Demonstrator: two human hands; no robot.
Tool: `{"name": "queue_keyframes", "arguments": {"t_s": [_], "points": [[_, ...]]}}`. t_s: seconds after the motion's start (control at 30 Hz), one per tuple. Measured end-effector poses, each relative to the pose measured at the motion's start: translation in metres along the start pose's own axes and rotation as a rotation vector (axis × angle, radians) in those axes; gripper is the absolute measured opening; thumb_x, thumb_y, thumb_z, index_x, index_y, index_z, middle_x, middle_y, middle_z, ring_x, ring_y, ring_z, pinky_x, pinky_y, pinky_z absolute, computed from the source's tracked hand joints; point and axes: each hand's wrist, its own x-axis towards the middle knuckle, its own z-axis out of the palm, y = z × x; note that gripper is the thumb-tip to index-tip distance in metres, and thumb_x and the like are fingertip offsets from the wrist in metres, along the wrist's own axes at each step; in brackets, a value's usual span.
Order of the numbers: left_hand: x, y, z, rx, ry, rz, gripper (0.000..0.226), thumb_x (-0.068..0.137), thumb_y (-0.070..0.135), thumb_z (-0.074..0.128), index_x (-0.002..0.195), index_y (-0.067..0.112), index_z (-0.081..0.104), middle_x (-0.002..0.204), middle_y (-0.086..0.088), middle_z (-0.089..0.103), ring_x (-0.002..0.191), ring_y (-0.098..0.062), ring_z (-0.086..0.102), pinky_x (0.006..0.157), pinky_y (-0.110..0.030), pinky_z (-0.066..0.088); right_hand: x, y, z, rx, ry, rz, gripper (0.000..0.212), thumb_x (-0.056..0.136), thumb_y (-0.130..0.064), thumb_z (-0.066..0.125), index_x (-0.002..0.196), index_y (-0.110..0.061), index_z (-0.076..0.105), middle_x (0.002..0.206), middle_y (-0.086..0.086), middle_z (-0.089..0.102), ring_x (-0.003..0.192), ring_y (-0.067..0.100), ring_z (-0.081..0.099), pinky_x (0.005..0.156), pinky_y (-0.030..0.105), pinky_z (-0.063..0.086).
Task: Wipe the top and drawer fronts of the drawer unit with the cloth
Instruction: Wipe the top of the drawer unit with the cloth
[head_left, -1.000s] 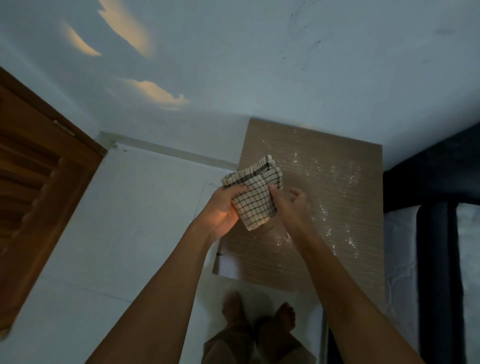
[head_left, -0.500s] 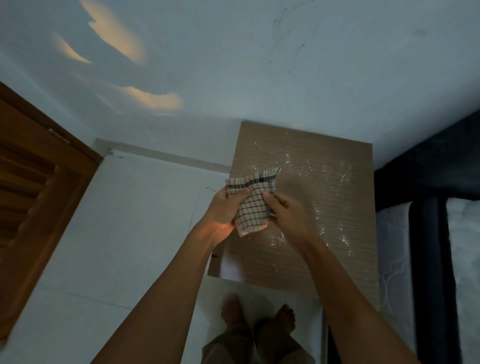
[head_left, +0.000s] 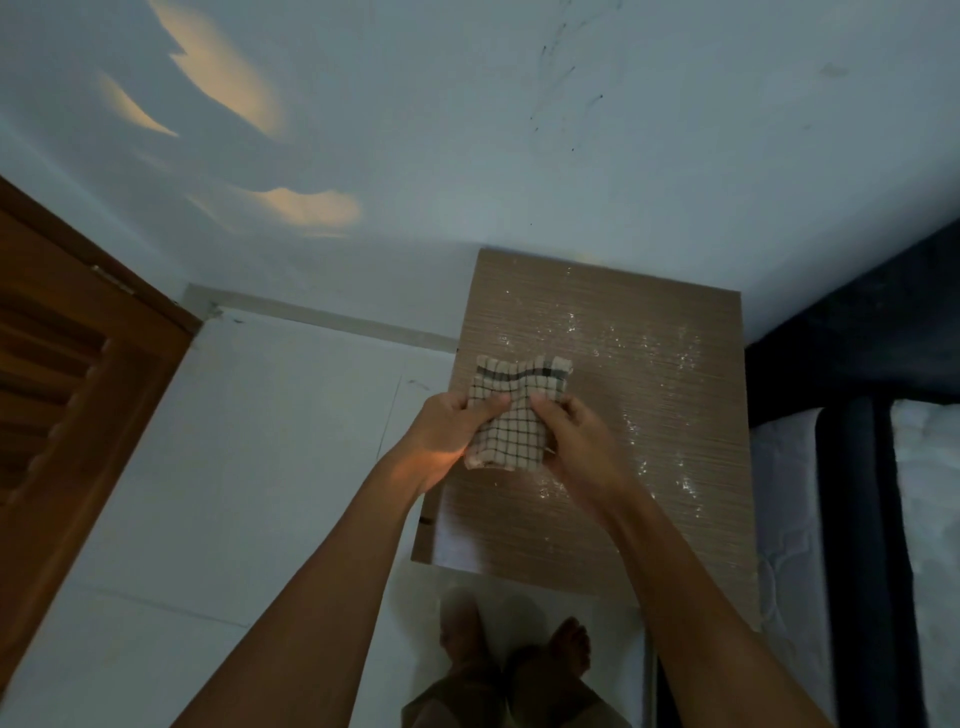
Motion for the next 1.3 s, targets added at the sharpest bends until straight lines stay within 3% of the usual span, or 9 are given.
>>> {"name": "queue_keyframes", "arguments": {"t_s": [0.13, 0.43, 0.6, 0.7, 0.8, 0.93, 1.07, 1.2, 1.3], "points": [[0.005, 0.005, 0.004, 0.138, -0.011, 0.062, 0.036, 0.083, 0.032, 0.073, 0.104, 0.003, 0.070, 0.097, -0.013, 0.076, 0.091, -0.026, 0.074, 0.085, -0.043, 0.058, -0.002, 0.002, -0.003, -0.030, -0.026, -0.019, 0.030, 0.092, -0.017, 0.062, 0.121, -0.009, 0.058, 0.116, 0.010, 0.069, 0.104, 0.023, 0.069, 0.091, 0.041, 0.056], [0.042, 0.019, 0.019, 0.404, 0.024, 0.058, 0.028, 0.087, 0.044, 0.065, 0.086, 0.018, 0.072, 0.087, -0.001, 0.076, 0.077, -0.008, 0.073, 0.069, -0.020, 0.057, 0.028, 0.000, -0.020, -0.090, 0.083, -0.016, 0.024, 0.091, -0.024, 0.064, 0.110, -0.009, 0.066, 0.104, 0.010, 0.074, 0.094, 0.024, 0.073, 0.083, 0.040, 0.058], [0.079, 0.028, 0.027, 0.553, 0.118, 0.143, 0.032, 0.094, 0.049, 0.052, 0.085, 0.023, 0.068, 0.080, 0.013, 0.067, 0.068, 0.007, 0.061, 0.059, -0.008, 0.045, 0.076, -0.016, -0.033, -0.383, 0.158, -0.161, 0.016, 0.094, -0.022, 0.060, 0.106, -0.013, 0.067, 0.100, 0.005, 0.074, 0.089, 0.015, 0.073, 0.075, 0.028, 0.060], [0.106, 0.020, 0.013, 0.699, 0.265, 0.254, 0.047, 0.095, 0.050, 0.043, 0.110, 0.014, 0.069, 0.094, -0.003, 0.069, 0.084, -0.016, 0.066, 0.076, -0.027, 0.050, 0.121, -0.041, -0.048, -0.657, 0.267, -0.324, 0.016, 0.095, -0.025, 0.059, 0.102, -0.013, 0.068, 0.093, 0.000, 0.071, 0.078, 0.009, 0.069, 0.060, 0.010, 0.052], [0.129, 0.002, -0.007, 0.772, 0.419, 0.207, 0.039, 0.085, 0.047, 0.049, 0.103, 0.017, 0.066, 0.094, -0.007, 0.068, 0.085, -0.026, 0.067, 0.077, -0.037, 0.056, 0.170, -0.083, -0.052, -1.037, 0.242, -0.544, 0.020, 0.098, -0.022, 0.055, 0.107, -0.010, 0.069, 0.084, -0.002, 0.062, 0.060, -0.003, 0.052, 0.045, 0.004, 0.035], [0.143, -0.019, -0.021, 0.716, 0.519, 0.132, 0.020, 0.093, 0.024, 0.051, 0.101, 0.018, 0.069, 0.092, 0.004, 0.067, 0.083, -0.013, 0.063, 0.068, -0.024, 0.046, 0.243, -0.121, -0.041, -1.423, 0.044, -0.994, 0.021, 0.095, -0.022, 0.054, 0.103, -0.008, 0.067, 0.091, 0.007, 0.065, 0.078, 0.023, 0.058, 0.062, 0.019, 0.036], [0.155, -0.027, -0.034, 0.613, 0.539, 0.104, 0.021, 0.091, 0.020, 0.063, 0.108, 0.019, 0.074, 0.086, 0.002, 0.072, 0.066, 0.001, 0.058, 0.058, -0.009, 0.039, 0.313, -0.107, -0.041, -1.742, -0.002, -0.914, 0.020, 0.093, -0.023, 0.055, 0.110, -0.015, 0.062, 0.105, 0.010, 0.064, 0.097, 0.028, 0.057, 0.072, 0.034, 0.044], [0.161, -0.026, -0.043, 0.489, 0.533, 0.031, 0.027, 0.083, 0.016, 0.074, 0.110, 0.014, 0.073, 0.085, -0.006, 0.075, 0.066, -0.005, 0.065, 0.066, -0.015, 0.051, 0.326, -0.065, -0.051, -1.433, -0.017, -0.749, 0.041, 0.098, -0.008, 0.044, 0.139, -0.009, 0.050, 0.141, 0.014, 0.053, 0.132, 0.028, 0.045, 0.113, 0.042, 0.034], [0.162, -0.027, -0.046, 0.358, 0.533, 0.000, 0.029, 0.081, 0.011, 0.076, 0.110, 0.010, 0.074, 0.087, -0.010, 0.076, 0.078, -0.018, 0.072, 0.086, -0.034, 0.057, 0.318, -0.052, -0.046, -1.335, -0.016, -0.714, 0.045, 0.100, -0.011, 0.043, 0.146, -0.009, 0.041, 0.151, 0.011, 0.043, 0.143, 0.024, 0.033, 0.118, 0.035, 0.018]]}}
